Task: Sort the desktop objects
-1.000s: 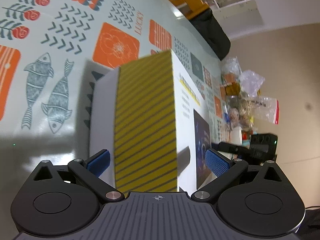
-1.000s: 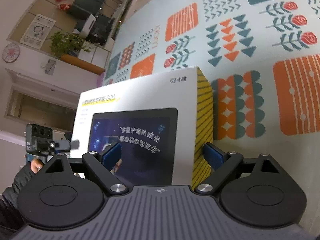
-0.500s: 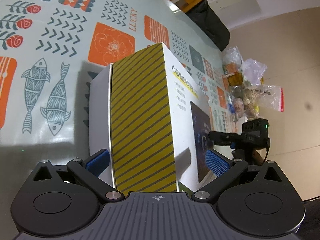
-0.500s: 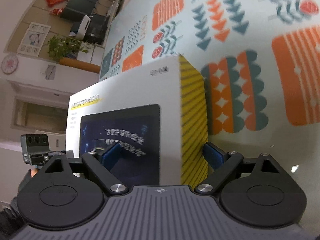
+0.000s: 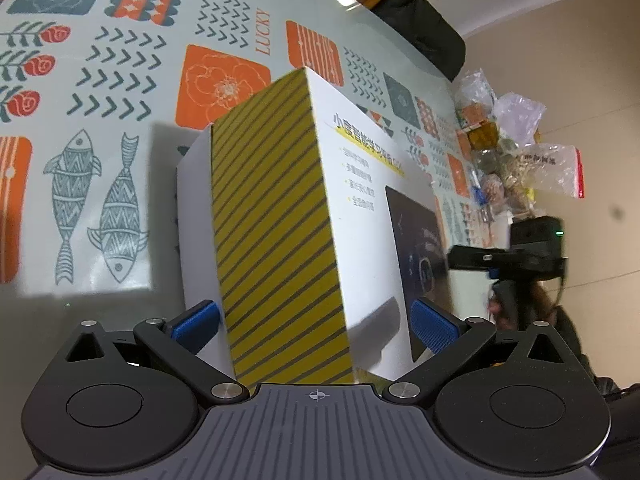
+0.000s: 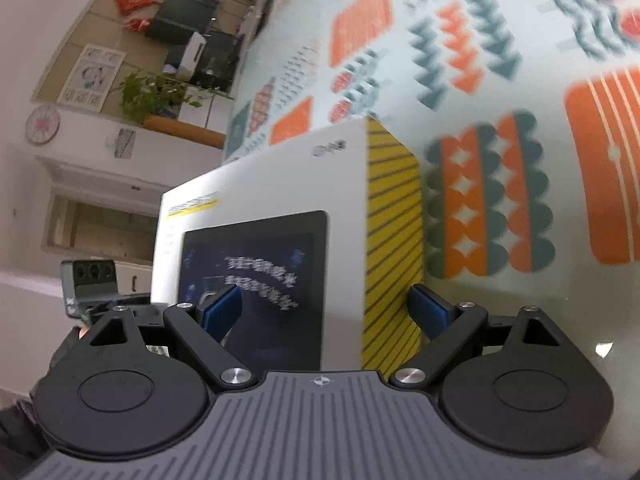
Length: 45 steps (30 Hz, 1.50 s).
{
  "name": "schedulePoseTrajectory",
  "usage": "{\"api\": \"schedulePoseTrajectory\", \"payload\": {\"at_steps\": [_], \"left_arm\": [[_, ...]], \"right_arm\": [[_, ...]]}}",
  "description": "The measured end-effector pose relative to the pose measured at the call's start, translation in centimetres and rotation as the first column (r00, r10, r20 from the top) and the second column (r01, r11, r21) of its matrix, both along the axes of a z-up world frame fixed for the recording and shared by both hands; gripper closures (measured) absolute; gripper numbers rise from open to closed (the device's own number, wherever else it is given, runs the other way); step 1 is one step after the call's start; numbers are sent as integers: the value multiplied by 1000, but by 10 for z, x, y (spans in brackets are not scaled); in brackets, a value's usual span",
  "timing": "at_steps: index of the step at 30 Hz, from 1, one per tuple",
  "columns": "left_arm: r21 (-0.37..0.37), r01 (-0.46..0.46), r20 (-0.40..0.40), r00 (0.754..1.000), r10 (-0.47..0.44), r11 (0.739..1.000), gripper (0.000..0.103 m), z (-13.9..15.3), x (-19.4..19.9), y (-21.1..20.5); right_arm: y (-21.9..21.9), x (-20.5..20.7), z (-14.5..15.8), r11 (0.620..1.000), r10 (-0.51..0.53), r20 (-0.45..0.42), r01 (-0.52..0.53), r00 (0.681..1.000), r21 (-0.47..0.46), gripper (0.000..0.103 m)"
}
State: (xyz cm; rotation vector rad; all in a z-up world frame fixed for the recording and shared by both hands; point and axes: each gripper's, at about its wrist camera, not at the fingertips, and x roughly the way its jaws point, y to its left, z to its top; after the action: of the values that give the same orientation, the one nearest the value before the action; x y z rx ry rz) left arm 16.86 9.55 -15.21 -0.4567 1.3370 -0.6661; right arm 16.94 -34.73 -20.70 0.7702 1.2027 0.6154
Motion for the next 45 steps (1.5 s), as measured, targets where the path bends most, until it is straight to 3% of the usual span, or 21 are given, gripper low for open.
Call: {"api": "schedulePoseTrajectory", "payload": {"at_steps": [7,25,41,45], "left_arm": [[6,0,2,1000,0,1000,0,1,-1,2],[3,-50,-7,999,50,999,0,-1,-4,18],[22,-65,6,998,65,998,0,7,-1,26],[39,-57,8,998,56,998,0,11,3,24]], "right_arm": [[7,-1,36,999,16,89,-11,996,-50,0],[27,-13,78,997,33,174,-20,984,-73,0],[9,-1,15,995,-40,45,36,998,91,0],[16,5,0,998,-18,10,17,1000,64,0]]}}
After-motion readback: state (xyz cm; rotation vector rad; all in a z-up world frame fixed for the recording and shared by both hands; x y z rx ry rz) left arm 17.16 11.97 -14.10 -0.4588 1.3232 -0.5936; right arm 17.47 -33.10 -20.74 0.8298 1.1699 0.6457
